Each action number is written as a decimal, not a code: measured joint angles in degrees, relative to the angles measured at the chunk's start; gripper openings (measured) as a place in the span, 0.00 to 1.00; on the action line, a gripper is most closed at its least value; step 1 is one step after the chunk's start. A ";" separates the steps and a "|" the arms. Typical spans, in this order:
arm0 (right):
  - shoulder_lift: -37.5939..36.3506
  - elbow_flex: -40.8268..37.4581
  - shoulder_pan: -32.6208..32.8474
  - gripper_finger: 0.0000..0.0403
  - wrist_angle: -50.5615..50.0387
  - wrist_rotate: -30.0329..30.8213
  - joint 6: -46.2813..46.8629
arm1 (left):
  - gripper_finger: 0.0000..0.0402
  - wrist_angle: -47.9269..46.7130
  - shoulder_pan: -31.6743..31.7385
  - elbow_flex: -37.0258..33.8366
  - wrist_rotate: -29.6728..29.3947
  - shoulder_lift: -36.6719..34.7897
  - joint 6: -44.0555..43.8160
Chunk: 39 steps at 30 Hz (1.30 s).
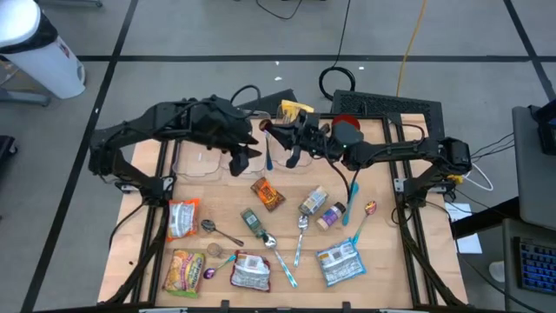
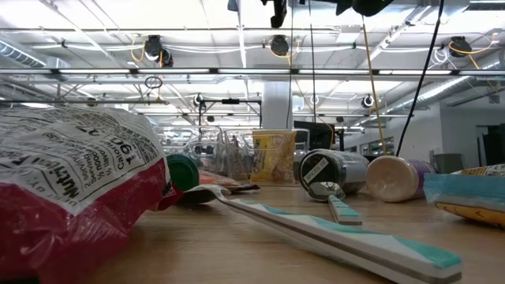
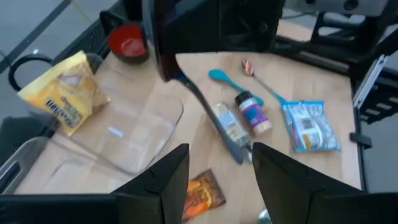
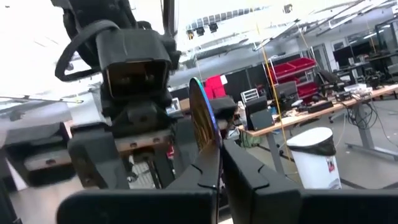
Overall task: Pick & Place Food Item
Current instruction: Put the top left purple and blue spoon into the middle transparent bin
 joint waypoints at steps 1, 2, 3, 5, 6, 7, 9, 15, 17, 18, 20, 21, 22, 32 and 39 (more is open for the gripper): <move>0.00 0.00 0.00 0.00 0.32 -0.06 0.00 | 0.46 1.14 0.00 -0.56 0.11 -0.03 -0.03; 0.00 0.00 0.00 0.00 0.77 -0.09 -0.02 | 0.46 2.30 -0.01 -1.14 0.17 -0.11 -0.11; 0.00 0.00 0.00 0.00 1.25 -0.11 -0.02 | 0.46 3.42 -0.02 -1.71 0.18 -0.16 -0.27; 0.00 0.00 0.06 0.00 2.41 -0.13 -0.02 | 0.46 5.57 0.01 -2.88 0.20 -0.15 -0.72; -0.01 0.00 0.07 0.00 2.83 -0.13 -0.05 | 0.46 6.36 0.17 -3.37 0.35 -0.07 -0.72; -0.02 0.00 0.07 0.00 2.97 -0.14 -0.24 | 0.46 6.89 0.27 -3.70 0.39 -0.07 -0.74; -0.02 0.00 0.07 0.00 2.90 -0.15 -0.47 | 0.46 7.71 0.66 -3.94 0.41 -0.07 -0.74; -0.02 0.00 0.13 0.00 3.11 -0.20 -0.46 | 0.46 10.79 1.77 -4.72 1.80 -0.04 -1.01; -0.02 0.00 0.13 0.00 3.15 -0.25 -0.46 | 0.45 11.36 2.23 -4.72 2.42 -0.09 -1.57; -0.02 0.00 0.13 0.00 3.28 -0.28 -0.46 | 0.44 11.42 2.41 -4.72 2.72 -0.09 -1.90; -0.02 0.00 0.13 0.00 3.46 -0.29 -0.46 | 0.41 11.32 2.61 -4.72 2.75 0.05 -2.25; -0.02 0.00 0.13 0.00 3.52 -0.31 -0.46 | 0.38 11.34 2.61 -4.72 2.73 0.24 -2.29; -0.02 0.00 0.13 0.00 3.52 -0.33 -0.46 | 0.36 11.33 2.66 -4.72 2.74 0.35 -2.39; -0.02 0.00 0.13 0.00 3.76 -0.45 -0.72 | 0.03 11.67 2.89 -4.65 3.16 1.67 -3.78; -0.04 0.00 0.16 0.00 3.24 -0.60 -0.68 | 0.02 11.25 3.31 -4.63 4.68 1.86 -2.13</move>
